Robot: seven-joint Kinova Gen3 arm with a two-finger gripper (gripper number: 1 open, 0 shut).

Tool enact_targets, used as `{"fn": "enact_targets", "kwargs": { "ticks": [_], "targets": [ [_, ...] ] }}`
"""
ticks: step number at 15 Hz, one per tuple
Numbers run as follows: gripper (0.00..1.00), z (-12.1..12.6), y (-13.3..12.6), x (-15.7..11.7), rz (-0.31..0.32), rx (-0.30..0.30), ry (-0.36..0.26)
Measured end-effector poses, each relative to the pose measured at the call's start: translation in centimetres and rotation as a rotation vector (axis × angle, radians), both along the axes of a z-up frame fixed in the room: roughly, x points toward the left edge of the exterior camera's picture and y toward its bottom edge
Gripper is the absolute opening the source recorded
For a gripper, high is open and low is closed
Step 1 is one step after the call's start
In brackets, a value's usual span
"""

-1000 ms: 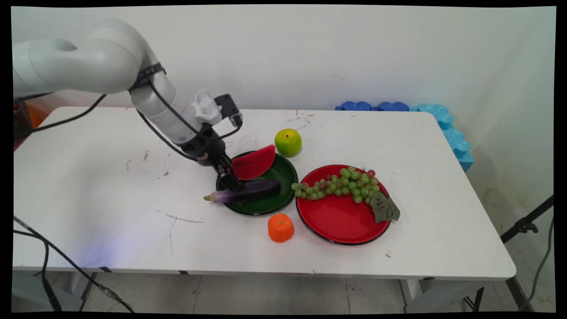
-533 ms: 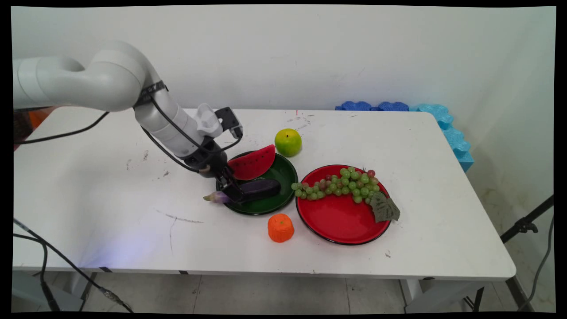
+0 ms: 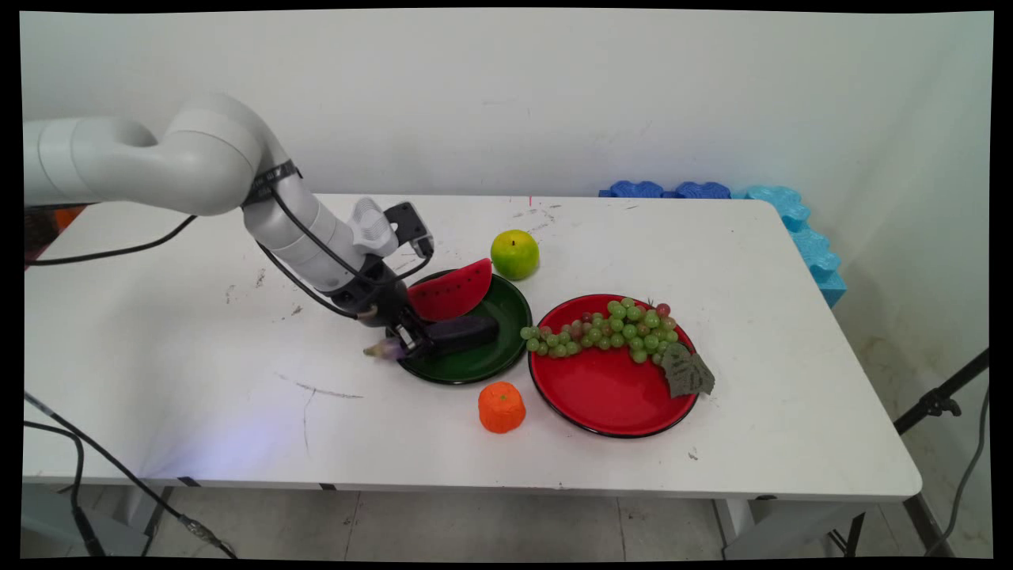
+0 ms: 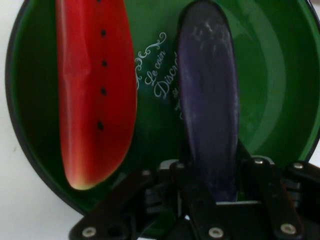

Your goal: Place the picked object on the table

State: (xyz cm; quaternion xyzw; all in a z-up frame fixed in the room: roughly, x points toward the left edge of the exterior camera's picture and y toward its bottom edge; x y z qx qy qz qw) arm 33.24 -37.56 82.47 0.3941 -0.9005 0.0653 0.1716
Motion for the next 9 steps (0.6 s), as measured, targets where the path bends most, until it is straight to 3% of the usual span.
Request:
{"fn": "enact_targets", "kwargs": {
  "ticks": [5, 9],
  "targets": [
    [0.00, 1.3, -0.4, -0.3, -0.020, -0.024, 0.023],
    [0.00, 5.6, -0.8, -1.1, -0.086, -0.069, 0.066]
  ]
}}
